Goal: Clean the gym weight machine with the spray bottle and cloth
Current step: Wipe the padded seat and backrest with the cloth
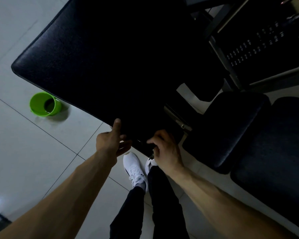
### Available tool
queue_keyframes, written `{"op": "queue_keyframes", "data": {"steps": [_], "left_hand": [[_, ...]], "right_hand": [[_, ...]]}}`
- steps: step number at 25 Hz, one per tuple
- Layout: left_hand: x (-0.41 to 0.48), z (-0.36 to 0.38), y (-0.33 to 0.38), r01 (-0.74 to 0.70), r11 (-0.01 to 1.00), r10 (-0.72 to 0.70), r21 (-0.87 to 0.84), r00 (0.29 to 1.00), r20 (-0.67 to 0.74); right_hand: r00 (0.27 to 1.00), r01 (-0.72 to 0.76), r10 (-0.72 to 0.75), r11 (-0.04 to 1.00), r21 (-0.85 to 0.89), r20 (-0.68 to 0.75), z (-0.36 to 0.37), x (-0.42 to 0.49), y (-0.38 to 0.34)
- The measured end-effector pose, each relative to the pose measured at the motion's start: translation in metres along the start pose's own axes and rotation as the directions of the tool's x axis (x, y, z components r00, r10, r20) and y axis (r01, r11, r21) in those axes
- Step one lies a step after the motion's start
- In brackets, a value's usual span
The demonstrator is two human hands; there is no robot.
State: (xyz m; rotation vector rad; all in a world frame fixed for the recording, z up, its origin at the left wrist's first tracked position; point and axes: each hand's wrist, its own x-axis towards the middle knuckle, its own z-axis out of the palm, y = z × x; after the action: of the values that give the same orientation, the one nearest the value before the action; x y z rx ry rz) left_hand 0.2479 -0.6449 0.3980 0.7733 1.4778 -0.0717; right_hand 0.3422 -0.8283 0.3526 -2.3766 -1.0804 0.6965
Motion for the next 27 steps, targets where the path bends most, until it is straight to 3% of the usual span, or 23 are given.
{"op": "queue_keyframes", "data": {"steps": [2, 3, 4, 5, 6, 8, 9, 10, 13, 15, 19, 22, 24, 27], "left_hand": [[-0.008, 0.003, -0.002, -0.095, 0.952, 0.085, 0.29, 0.995, 0.046], [-0.011, 0.006, -0.004, -0.203, 0.856, 0.186, 0.476, 0.979, 0.084], [-0.012, 0.011, -0.007, -0.345, 0.691, 0.33, 0.635, 0.932, 0.147], [-0.013, 0.015, -0.009, -0.484, 0.483, 0.486, 0.73, 0.841, 0.236], [-0.012, 0.02, -0.01, -0.588, 0.273, 0.612, 0.762, 0.717, 0.334], [-0.004, 0.031, -0.009, -0.68, -0.056, 0.711, 0.731, 0.487, 0.508], [0.002, 0.035, -0.008, -0.682, -0.153, 0.697, 0.715, 0.438, 0.568], [0.006, 0.04, -0.006, -0.665, -0.208, 0.657, 0.717, 0.448, 0.606], [0.011, 0.049, -0.009, -0.566, -0.341, 0.516, 0.75, 0.554, 0.653], [0.01, 0.049, -0.012, -0.501, -0.426, 0.477, 0.753, 0.583, 0.658], [0.012, 0.047, -0.013, -0.525, -0.418, 0.512, 0.742, 0.539, 0.669], [0.012, 0.048, -0.013, -0.5, -0.433, 0.494, 0.75, 0.564, 0.662], [0.008, 0.052, -0.013, -0.473, -0.435, 0.455, 0.766, 0.619, 0.64], [0.004, 0.059, -0.013, -0.435, -0.424, 0.444, 0.794, 0.665, 0.601]], "right_hand": [[1.0, -0.008, 0.007, 1.0, -0.006, -0.016, -0.012, 0.028, 0.006], [0.997, -0.037, 0.037, 0.999, -0.004, -0.064, -0.019, 0.05, 0.008], [0.989, -0.074, 0.075, 0.997, 0.015, -0.131, -0.028, 0.073, 0.011], [0.975, -0.103, 0.11, 0.994, 0.048, -0.191, -0.034, 0.091, 0.014], [0.966, -0.116, 0.13, 0.99, 0.075, -0.222, -0.036, 0.099, 0.018], [0.966, -0.125, 0.134, 0.991, 0.055, -0.221, -0.028, 0.077, 0.02], [0.968, -0.133, 0.136, 0.991, 0.029, -0.211, -0.019, 0.052, 0.021], [0.969, -0.155, 0.154, 0.988, 0.01, -0.192, -0.008, 0.024, 0.023], [0.953, -0.285, 0.288, 0.958, 0.046, -0.099, 0.009, -0.039, 0.021], [0.94, -0.312, 0.323, 0.944, 0.104, -0.112, 0.001, -0.022, 0.02], [0.912, -0.291, 0.326, 0.942, 0.166, -0.25, -0.029, 0.066, 0.023], [0.912, -0.268, 0.302, 0.951, 0.152, -0.28, -0.019, 0.045, 0.023], [0.913, -0.334, 0.347, 0.938, 0.098, -0.215, -0.001, -0.005, 0.017], [0.857, -0.483, 0.508, 0.851, 0.205, -0.09, 0.001, -0.033, 0.008]]}}
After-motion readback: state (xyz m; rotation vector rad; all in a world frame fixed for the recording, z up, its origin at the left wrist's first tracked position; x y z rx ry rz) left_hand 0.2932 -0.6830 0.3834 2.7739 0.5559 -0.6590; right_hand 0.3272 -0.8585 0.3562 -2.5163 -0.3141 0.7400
